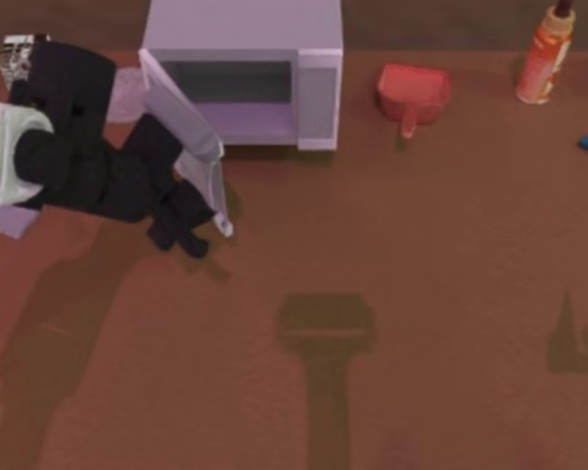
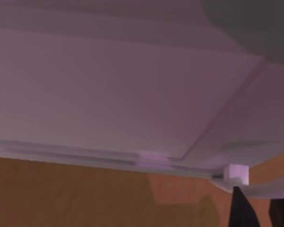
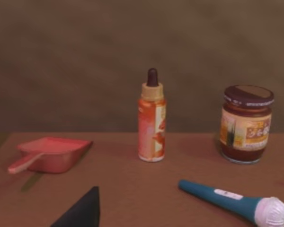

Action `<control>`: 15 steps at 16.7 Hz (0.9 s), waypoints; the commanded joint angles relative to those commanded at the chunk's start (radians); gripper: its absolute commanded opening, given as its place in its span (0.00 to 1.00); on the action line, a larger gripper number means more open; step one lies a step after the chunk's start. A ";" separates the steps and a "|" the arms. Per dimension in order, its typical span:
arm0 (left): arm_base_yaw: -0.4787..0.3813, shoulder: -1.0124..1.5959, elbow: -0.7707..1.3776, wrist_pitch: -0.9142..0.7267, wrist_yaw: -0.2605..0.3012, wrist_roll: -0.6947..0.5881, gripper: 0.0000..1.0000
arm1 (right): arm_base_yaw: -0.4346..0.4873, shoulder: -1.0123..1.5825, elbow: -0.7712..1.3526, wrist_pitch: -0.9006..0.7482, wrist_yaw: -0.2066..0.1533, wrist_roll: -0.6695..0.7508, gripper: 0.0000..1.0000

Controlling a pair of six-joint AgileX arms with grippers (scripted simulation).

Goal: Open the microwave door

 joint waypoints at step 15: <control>0.033 0.002 0.008 -0.042 0.048 0.082 0.00 | 0.000 0.000 0.000 0.000 0.000 0.000 1.00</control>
